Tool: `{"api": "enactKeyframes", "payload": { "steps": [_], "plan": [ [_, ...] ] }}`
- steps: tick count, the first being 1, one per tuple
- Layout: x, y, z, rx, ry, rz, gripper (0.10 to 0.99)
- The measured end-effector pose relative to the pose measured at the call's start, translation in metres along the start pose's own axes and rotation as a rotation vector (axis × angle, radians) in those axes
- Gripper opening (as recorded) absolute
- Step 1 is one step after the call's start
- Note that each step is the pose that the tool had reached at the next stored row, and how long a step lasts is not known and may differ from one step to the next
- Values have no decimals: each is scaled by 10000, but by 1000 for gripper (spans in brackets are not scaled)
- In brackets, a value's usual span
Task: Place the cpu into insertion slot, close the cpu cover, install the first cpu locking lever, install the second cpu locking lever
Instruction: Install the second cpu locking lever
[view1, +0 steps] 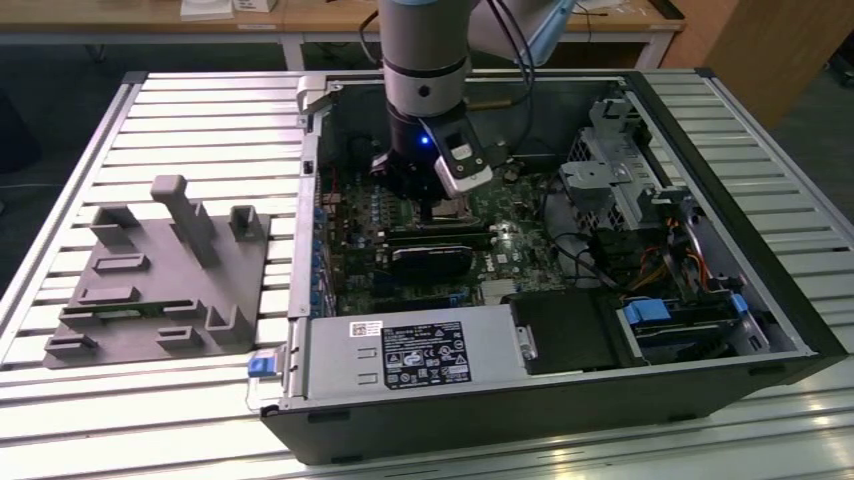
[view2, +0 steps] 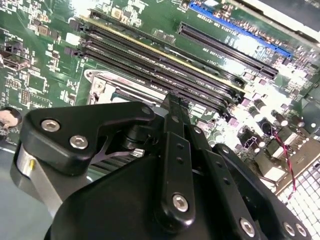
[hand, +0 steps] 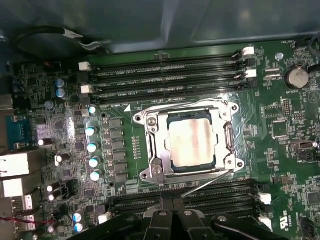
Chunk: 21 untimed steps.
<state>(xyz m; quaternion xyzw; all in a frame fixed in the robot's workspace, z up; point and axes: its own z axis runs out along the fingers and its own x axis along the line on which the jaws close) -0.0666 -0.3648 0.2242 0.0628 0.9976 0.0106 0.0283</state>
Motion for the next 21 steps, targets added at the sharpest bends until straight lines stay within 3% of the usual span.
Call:
{"api": "enactKeyframes", "payload": {
  "steps": [5, 7, 12, 18, 21],
  "plan": [
    [-9, -81, 16, -648, 82, 38, 106],
    [-14, -126, 24, -807, 102, 47, 106],
    [-29, -254, 43, -1088, 136, 63, 106],
    [-37, -327, 63, -1824, 229, 105, 106],
    [-42, -378, 83, -2049, 258, 119, 106]
  ]
}}
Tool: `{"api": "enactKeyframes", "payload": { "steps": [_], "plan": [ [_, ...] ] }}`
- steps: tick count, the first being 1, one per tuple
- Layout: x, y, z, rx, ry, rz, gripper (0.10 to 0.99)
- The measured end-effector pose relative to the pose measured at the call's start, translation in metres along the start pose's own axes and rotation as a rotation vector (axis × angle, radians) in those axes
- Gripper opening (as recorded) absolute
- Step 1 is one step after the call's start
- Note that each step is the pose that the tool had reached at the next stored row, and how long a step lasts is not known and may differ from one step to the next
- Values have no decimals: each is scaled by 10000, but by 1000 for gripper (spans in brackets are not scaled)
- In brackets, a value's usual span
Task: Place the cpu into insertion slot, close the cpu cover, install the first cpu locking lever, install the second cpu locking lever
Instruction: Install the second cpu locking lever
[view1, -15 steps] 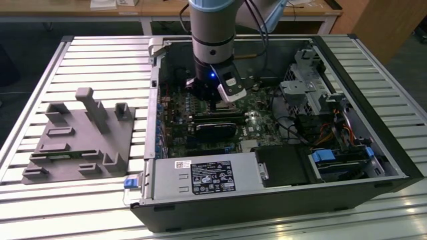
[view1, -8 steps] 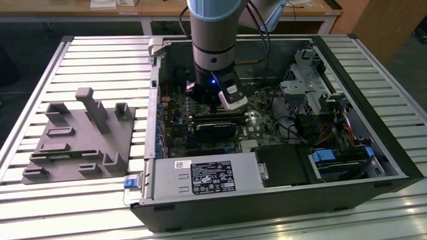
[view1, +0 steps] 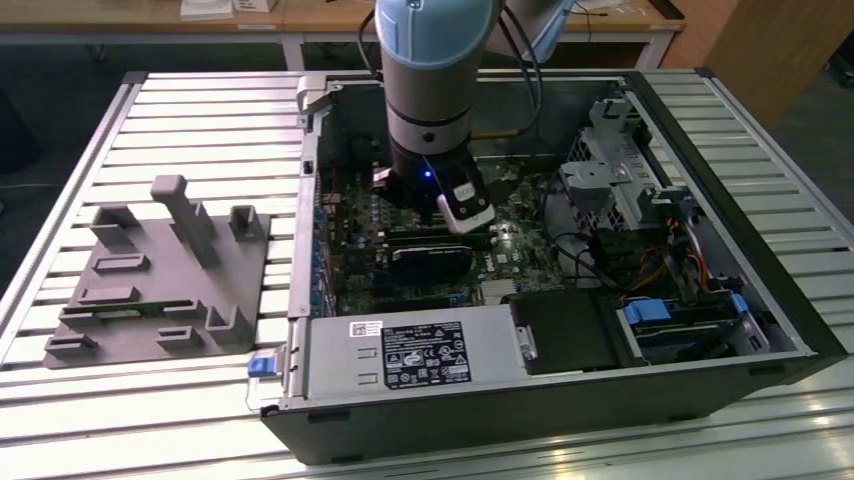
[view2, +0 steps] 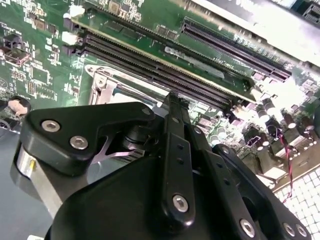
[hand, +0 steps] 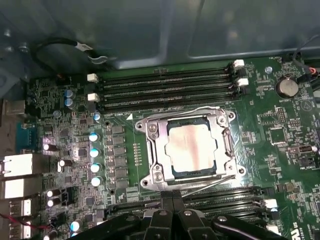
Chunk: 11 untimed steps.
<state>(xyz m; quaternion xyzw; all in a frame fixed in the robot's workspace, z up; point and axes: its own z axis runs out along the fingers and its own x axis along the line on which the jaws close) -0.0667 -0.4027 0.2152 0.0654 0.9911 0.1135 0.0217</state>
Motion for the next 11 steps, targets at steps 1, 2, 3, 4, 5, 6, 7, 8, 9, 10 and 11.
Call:
{"api": "enactKeyframes", "payload": {
  "steps": [1, 2, 3, 4, 5, 6, 7, 8, 9, 10, 11],
  "plan": [
    [-2, -20, 4, -55, 7, 3, 106],
    [-4, -39, 8, -111, 14, 7, 106],
    [-6, -55, 13, -176, 23, 11, 106],
    [-7, -68, 18, -239, 30, 14, 106],
    [-5, -78, 25, -294, 37, 17, 106],
    [-2, -86, 31, -349, 44, 21, 106],
    [1, -94, 36, -404, 51, 24, 106],
    [6, -100, 43, -454, 57, 27, 106],
    [14, -105, 51, -503, 64, 30, 106],
    [22, -108, 59, -540, 69, 31, 106],
    [34, -112, 68, -573, 73, 34, 106]
  ]
}}
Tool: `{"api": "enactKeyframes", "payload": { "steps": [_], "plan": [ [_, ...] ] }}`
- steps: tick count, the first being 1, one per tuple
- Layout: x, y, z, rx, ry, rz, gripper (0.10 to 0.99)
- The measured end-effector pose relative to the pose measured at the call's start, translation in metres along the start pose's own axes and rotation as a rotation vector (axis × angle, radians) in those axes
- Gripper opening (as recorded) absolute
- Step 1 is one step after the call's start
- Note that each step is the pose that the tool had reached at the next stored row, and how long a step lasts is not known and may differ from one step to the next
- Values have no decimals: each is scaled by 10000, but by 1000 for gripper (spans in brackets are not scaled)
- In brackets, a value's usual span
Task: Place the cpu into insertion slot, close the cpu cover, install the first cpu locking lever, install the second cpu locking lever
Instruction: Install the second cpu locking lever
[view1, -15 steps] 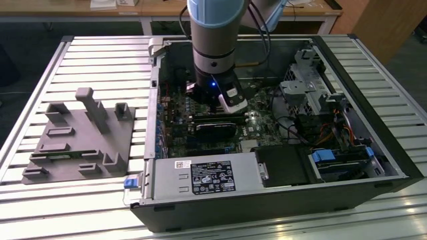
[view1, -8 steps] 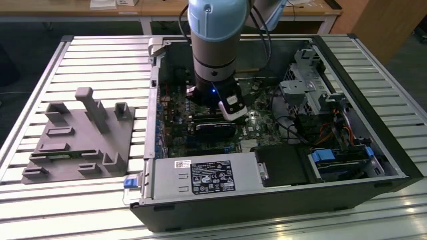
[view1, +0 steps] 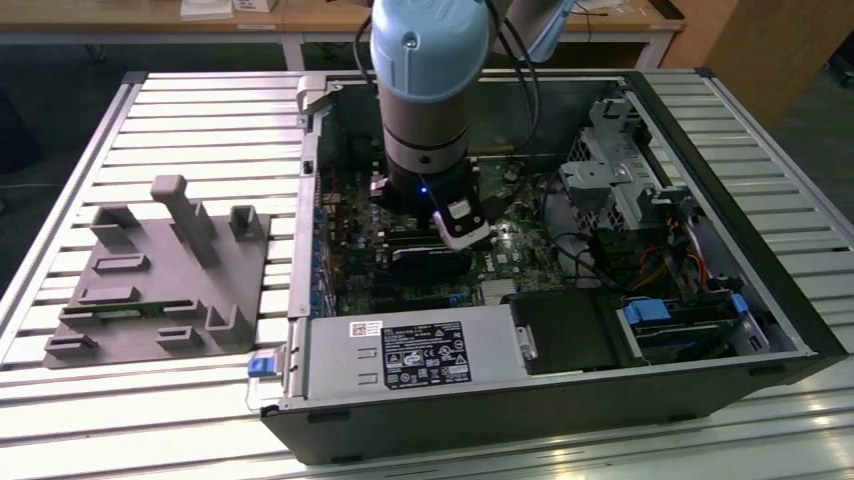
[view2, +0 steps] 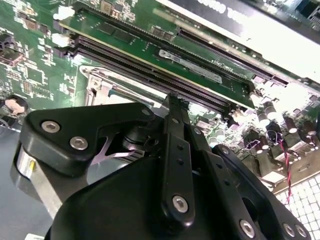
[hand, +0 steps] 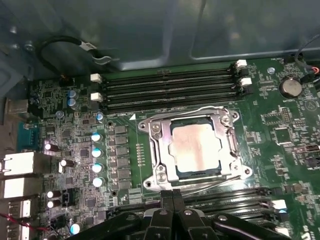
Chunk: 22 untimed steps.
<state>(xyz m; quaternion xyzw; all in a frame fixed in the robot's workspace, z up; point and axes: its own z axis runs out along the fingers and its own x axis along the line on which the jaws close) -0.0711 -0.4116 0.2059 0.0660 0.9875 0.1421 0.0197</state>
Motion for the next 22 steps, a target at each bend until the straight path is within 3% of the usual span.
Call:
{"api": "enactKeyframes", "payload": {
  "steps": [7, 11, 15, 20, 22],
  "plan": [
    [78, -29, 61, -233, 29, 14, 106],
    [97, -39, 86, -510, 64, 29, 106],
    [107, -51, 123, -707, 88, 42, 106],
    [114, -66, 172, -897, 112, 52, 106],
    [114, -69, 184, -923, 115, 53, 106]
  ]
}}
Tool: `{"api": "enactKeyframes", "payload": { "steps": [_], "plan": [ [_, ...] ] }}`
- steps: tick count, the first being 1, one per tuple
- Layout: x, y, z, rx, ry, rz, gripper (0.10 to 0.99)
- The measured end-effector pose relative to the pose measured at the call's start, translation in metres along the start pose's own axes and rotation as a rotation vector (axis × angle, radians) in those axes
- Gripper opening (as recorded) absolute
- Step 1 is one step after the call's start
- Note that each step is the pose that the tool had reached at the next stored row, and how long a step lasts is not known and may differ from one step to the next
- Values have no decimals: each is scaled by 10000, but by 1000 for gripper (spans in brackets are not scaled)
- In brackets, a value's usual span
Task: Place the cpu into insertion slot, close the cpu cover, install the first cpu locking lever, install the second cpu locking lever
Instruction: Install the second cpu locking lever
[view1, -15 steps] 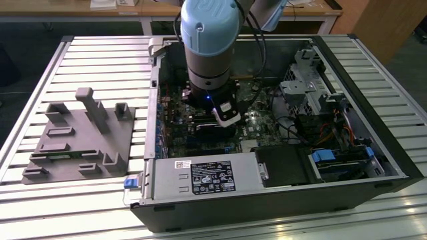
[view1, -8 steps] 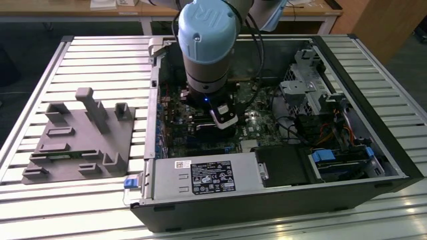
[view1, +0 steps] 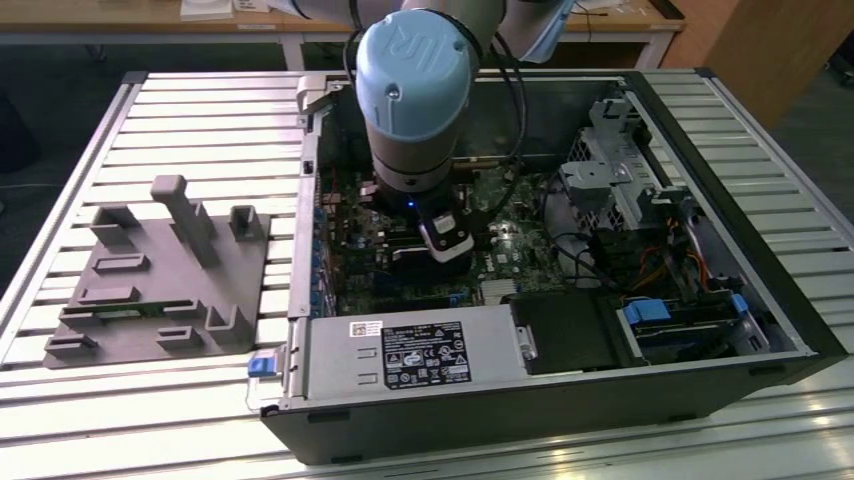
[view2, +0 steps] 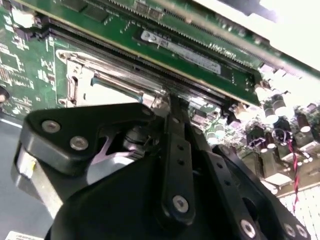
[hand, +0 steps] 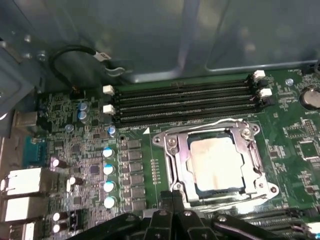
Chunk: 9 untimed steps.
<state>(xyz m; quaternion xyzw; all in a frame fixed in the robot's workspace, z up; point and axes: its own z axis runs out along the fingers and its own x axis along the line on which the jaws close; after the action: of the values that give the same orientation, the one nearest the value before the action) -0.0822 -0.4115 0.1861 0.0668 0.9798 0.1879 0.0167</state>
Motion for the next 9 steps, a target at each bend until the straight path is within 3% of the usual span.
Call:
{"api": "enactKeyframes", "payload": {
  "steps": [5, 9],
  "plan": [
    [0, 2, -6, 8, -1, 0, 106],
    [-1, 36, -93, 20, -2, -1, 106]
  ]
}}
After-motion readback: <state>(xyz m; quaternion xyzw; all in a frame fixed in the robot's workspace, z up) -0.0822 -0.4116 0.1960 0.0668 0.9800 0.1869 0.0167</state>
